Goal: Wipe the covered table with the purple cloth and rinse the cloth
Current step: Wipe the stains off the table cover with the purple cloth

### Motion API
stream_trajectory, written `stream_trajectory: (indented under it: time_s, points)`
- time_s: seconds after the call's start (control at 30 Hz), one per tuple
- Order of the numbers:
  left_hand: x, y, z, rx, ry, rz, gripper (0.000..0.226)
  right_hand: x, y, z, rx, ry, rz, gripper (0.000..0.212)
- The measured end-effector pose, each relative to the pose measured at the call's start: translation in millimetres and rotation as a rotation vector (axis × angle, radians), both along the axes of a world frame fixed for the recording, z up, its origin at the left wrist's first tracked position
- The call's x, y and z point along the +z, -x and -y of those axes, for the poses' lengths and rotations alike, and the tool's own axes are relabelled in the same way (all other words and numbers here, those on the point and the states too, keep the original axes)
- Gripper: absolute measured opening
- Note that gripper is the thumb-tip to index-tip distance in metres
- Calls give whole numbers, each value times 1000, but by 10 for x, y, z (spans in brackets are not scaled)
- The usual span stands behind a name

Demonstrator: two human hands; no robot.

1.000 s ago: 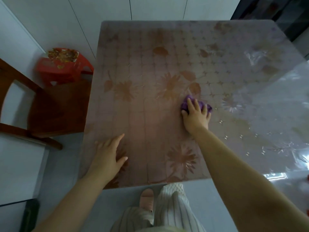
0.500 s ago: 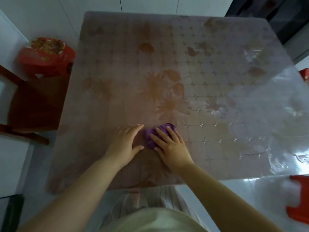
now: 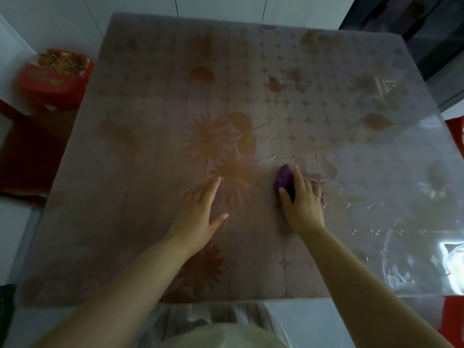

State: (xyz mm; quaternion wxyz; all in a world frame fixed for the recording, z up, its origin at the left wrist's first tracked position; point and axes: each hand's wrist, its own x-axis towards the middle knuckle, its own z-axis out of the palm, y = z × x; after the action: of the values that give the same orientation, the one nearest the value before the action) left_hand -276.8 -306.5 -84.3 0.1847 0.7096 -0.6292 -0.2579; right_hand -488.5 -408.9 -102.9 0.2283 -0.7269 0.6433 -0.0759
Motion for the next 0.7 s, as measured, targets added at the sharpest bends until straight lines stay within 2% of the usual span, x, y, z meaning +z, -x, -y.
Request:
stream_trajectory:
  time_s: [0.07,0.13,0.27,0.37,0.47,0.53,0.7]
  points:
    - [33,77,86,16,15,8,72,61,-289,-60,208,-63,160,62]
    - [33,180,183,-42,-25,37,69,104,-460,-168,323,-130,303,59]
    - [-112,396,320,-317,-213,278,60,137,-270,-289,107,-124,458,56]
    - [-234,393,552,-370,-200,419,53,92,95,-357,-1,-55,435,53]
    - [-287,232,1013,-277,-160,473,50,110,340,-410,-59,-31,448,49]
    - [-288,16,1366,-161,-167,456,49,127,432,-465,-85,-29,457,54]
    - [-349,-843,2051,159,-249,422,50,99,470,-538,-181,-26,488,88]
